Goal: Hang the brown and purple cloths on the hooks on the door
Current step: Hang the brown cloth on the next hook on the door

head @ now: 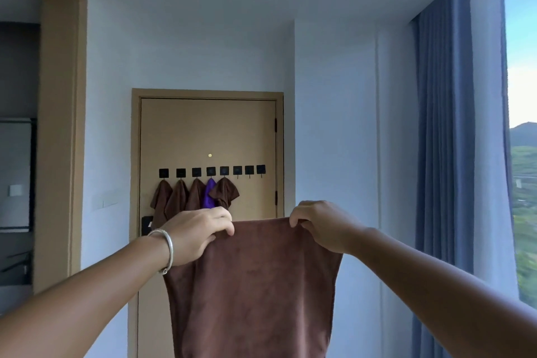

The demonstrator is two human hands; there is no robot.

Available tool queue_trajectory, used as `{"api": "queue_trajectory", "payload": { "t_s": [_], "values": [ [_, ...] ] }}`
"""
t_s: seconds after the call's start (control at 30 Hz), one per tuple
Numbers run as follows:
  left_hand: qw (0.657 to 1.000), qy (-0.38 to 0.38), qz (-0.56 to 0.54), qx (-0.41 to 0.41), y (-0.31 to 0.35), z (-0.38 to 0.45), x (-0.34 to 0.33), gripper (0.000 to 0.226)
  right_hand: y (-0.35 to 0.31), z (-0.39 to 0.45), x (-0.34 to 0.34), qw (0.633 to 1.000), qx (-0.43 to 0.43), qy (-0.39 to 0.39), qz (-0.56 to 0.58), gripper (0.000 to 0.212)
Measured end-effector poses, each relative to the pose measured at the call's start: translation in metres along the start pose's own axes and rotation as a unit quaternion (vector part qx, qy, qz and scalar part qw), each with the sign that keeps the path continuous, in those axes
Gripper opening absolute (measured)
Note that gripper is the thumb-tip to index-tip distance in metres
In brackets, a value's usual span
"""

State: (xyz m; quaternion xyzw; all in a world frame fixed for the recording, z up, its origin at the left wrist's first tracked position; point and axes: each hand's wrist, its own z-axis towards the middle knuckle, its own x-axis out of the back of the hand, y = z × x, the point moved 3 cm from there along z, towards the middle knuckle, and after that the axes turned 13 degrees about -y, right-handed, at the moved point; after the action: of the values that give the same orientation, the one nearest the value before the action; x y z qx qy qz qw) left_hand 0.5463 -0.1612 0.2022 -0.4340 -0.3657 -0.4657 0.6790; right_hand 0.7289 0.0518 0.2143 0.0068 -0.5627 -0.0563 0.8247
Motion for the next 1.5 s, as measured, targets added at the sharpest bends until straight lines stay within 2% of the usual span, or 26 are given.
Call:
{"api": "queue_trajectory", "payload": {
  "t_s": [0.2, 0.43, 0.87, 1.03, 1.13, 1.43, 1.5],
  "values": [
    [1.000, -0.006, 0.015, -0.006, -0.046, 0.072, -0.060, 0.039, 0.065, 0.073, -0.046, 0.999, 0.002, -0.032, 0.013, 0.055],
    [0.998, -0.015, 0.063, 0.005, -0.105, 0.176, -0.105, 0.060, 0.162, 0.165, -0.078, 0.999, 0.011, -0.042, 0.029, 0.072],
    [0.994, -0.033, 0.090, 0.048, -0.236, 0.326, -0.189, 0.055, 0.283, 0.333, -0.150, 0.999, 0.023, -0.014, 0.022, 0.058],
    [0.994, -0.036, 0.093, 0.043, -0.312, 0.371, -0.230, 0.054, 0.307, 0.414, -0.192, 0.999, 0.026, 0.037, -0.002, 0.028],
    [0.995, -0.032, 0.088, 0.038, -0.362, 0.396, -0.252, 0.052, 0.321, 0.476, -0.218, 0.998, 0.017, 0.053, 0.007, 0.018],
    [0.996, -0.044, 0.071, 0.038, -0.507, 0.458, -0.308, 0.054, 0.358, 0.632, -0.283, 0.998, 0.057, 0.023, 0.014, 0.040],
    [0.995, -0.045, 0.072, 0.047, -0.531, 0.470, -0.322, 0.056, 0.364, 0.658, -0.293, 0.998, 0.051, 0.019, 0.019, 0.039]
  ]
}}
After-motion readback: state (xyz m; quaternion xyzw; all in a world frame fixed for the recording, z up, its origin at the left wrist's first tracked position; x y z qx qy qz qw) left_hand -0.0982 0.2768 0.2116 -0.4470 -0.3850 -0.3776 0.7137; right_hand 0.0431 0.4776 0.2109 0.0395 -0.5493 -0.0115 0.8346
